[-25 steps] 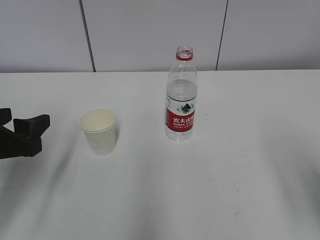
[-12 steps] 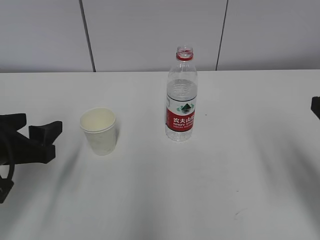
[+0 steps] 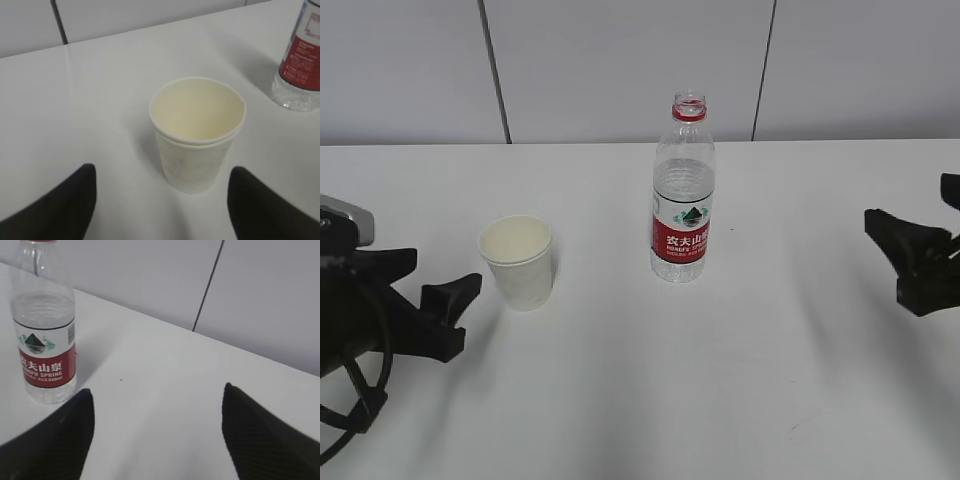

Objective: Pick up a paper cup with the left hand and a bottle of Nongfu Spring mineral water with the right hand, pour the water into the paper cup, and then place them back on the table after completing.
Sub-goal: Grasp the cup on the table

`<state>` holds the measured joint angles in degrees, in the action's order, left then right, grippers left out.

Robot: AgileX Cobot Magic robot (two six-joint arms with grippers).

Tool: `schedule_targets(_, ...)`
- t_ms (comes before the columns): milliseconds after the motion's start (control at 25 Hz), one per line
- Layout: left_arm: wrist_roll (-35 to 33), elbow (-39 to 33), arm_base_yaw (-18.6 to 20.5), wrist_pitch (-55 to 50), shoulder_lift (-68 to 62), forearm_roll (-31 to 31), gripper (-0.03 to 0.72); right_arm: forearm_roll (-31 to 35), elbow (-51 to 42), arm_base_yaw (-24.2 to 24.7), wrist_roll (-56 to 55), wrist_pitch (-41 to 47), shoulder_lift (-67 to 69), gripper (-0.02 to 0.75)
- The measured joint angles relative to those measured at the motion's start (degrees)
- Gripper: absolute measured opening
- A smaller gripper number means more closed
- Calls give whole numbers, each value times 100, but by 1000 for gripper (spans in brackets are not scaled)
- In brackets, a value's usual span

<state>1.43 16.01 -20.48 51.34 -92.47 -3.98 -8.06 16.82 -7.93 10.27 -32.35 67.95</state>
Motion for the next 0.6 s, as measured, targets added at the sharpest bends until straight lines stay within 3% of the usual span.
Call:
schedule_targets(320, 0, 7, 0, 199, -548, -432, 504, -490, 24, 0, -248, -1012, 1187, 587)
schedule_targets(600, 0, 13, 0, 739, -891, -436, 633, -1008, 54, 0, -374, -1840, 1842, 587)
